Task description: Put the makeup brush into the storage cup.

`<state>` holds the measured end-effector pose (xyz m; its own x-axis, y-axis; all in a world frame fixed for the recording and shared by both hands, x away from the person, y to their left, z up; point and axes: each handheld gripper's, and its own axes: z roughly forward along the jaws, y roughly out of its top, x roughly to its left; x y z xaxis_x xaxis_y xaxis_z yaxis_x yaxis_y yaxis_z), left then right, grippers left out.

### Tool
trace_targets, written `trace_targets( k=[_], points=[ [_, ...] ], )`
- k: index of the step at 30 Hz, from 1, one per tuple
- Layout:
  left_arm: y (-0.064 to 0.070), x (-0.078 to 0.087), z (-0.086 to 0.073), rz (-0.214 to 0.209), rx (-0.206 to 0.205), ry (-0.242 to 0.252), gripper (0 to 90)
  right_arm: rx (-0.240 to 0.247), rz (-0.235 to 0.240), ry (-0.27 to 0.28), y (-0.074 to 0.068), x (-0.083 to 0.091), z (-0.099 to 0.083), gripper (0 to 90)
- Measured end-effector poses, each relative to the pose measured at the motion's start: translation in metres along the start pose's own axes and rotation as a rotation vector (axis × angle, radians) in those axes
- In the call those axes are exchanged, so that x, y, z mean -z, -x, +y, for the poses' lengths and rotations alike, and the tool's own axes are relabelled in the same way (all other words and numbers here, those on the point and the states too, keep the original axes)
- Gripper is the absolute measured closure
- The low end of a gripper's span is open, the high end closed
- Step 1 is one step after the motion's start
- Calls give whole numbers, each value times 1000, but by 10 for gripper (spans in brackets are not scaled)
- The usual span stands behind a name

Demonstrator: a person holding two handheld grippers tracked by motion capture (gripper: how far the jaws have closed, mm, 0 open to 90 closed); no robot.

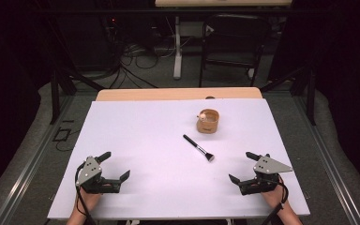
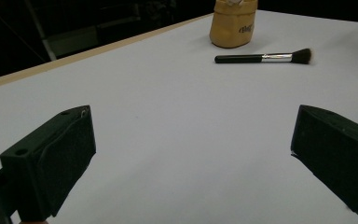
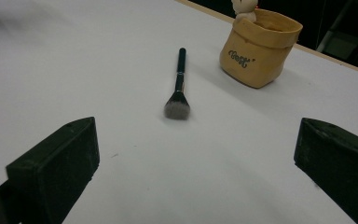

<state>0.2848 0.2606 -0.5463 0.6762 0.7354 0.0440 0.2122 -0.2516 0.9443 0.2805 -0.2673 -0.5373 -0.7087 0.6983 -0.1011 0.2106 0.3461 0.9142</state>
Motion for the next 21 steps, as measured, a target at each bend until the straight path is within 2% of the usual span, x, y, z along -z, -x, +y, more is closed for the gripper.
trace_targets(
  k=[21],
  points=[
    [0,-2,0,1,-2,-5,0,-6,15,2,-2,-5,2,0]
  ],
)
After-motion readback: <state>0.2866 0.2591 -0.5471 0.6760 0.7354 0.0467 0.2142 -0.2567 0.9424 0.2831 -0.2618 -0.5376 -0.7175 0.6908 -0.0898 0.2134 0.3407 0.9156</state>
